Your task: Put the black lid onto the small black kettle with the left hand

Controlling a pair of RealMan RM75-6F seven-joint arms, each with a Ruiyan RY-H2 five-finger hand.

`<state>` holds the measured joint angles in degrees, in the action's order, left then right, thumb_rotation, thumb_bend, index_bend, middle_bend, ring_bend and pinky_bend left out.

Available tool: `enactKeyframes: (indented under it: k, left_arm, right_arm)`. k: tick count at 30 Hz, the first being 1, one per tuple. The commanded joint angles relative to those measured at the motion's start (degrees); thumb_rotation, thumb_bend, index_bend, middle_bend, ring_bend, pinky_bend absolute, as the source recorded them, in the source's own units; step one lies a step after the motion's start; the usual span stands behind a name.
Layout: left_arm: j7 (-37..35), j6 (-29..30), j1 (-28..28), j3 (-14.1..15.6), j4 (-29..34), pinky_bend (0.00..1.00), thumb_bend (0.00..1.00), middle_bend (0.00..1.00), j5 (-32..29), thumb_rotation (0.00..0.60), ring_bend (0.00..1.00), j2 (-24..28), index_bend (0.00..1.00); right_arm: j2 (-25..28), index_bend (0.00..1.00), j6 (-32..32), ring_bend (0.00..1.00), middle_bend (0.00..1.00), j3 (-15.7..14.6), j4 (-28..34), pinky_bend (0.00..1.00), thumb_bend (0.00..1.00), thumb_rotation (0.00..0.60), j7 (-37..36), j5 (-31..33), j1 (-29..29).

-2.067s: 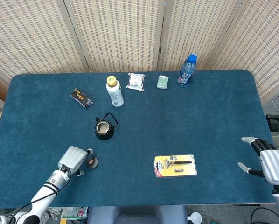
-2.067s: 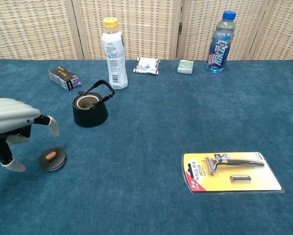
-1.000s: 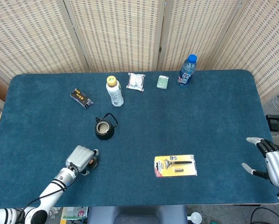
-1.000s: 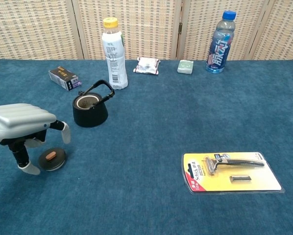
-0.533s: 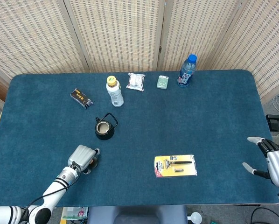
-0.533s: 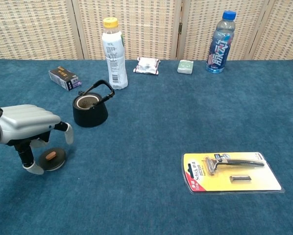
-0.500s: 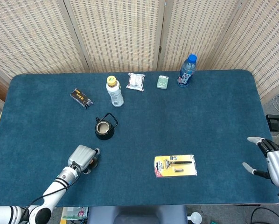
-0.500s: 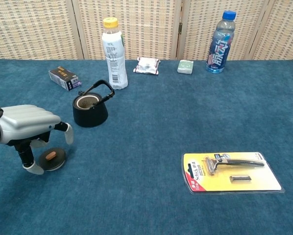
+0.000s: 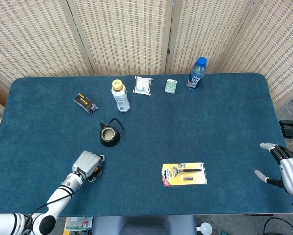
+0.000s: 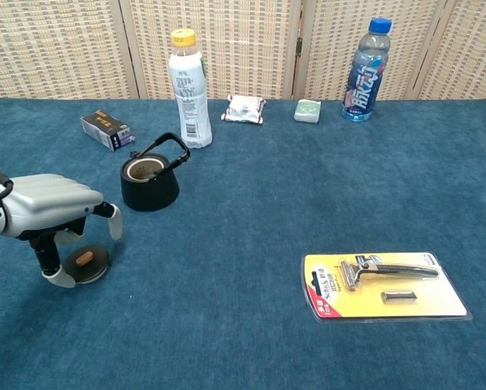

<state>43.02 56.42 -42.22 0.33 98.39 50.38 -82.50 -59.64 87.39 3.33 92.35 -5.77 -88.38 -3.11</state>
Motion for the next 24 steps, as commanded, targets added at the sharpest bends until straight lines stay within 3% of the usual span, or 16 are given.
enactKeyframes:
  k: [1,24]
  left_arm:
    - [-0.2,0.0,-0.1,0.1,-0.2,1.0,0.05,1.0,-0.1,0.6,0.96,-0.1,0.33]
    - [-1.7,0.2,-0.7,0.9,-1.2,1.0,0.05,1.0,-0.3,0.6,0.96,-0.7,0.4]
  right_arm:
    - [0.0,0.27,-0.2,0.27,0.3,0.0,-0.1,0.39,0.08,0.6,-0.1,0.0,-0.1]
    - [0.1,0.27,-0.8,0.27,0.3,-0.1,0.0,0.39,0.08,0.6,-0.1,0.0,-0.3]
